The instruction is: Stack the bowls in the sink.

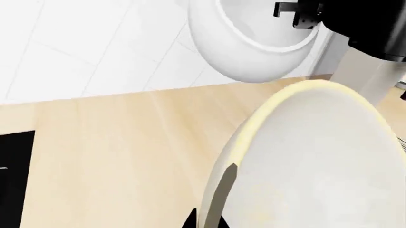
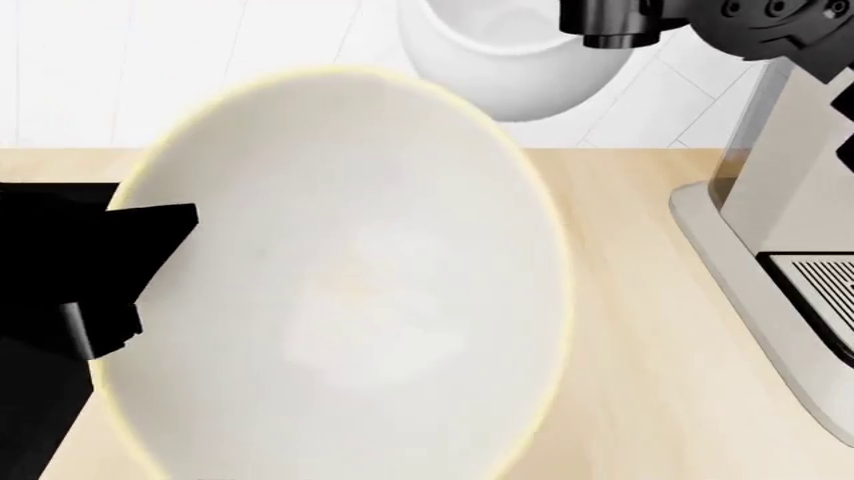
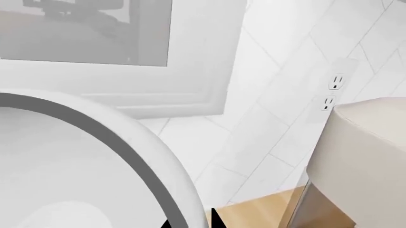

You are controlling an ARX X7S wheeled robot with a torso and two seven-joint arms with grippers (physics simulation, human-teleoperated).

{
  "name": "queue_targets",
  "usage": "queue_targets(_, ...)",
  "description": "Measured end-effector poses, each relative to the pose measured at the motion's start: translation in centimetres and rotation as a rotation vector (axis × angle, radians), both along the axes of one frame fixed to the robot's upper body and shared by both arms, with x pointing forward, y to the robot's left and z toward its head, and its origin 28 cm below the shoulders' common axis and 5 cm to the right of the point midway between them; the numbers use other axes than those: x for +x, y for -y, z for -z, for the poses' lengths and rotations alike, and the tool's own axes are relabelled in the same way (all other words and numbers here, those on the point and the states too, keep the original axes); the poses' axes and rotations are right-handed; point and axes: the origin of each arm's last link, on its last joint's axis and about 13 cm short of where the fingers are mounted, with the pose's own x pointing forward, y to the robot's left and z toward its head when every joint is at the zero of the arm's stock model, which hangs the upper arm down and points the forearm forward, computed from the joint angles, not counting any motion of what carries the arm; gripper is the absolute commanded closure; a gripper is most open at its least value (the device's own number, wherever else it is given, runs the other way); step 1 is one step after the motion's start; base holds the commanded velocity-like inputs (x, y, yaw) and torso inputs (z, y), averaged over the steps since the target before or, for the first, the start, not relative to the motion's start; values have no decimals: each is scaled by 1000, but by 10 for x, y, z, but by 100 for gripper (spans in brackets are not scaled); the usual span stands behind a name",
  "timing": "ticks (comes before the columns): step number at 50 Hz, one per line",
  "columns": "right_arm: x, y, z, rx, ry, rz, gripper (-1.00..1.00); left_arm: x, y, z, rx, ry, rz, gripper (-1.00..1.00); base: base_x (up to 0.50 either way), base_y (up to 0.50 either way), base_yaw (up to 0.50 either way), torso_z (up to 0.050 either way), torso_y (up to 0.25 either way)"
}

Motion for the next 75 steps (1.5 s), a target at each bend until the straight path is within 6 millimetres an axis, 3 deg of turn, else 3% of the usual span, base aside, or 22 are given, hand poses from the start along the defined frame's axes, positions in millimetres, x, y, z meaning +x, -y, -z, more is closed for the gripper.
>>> queue_targets(18, -2, 3, -2, 34, 28, 6, 100, -6, -14, 4, -36, 17, -109, 100, 0, 0, 0, 0, 1)
queue_targets(46, -18, 10, -6, 51, 151, -127, 100, -3, -38, 7, -79, 33, -376, 100, 0, 0, 0, 0, 0)
queue_targets(75, -26, 19, 2, 41, 208, -204, 100, -7, -48, -2, -82, 58, -464, 100, 0, 0, 0, 1, 1)
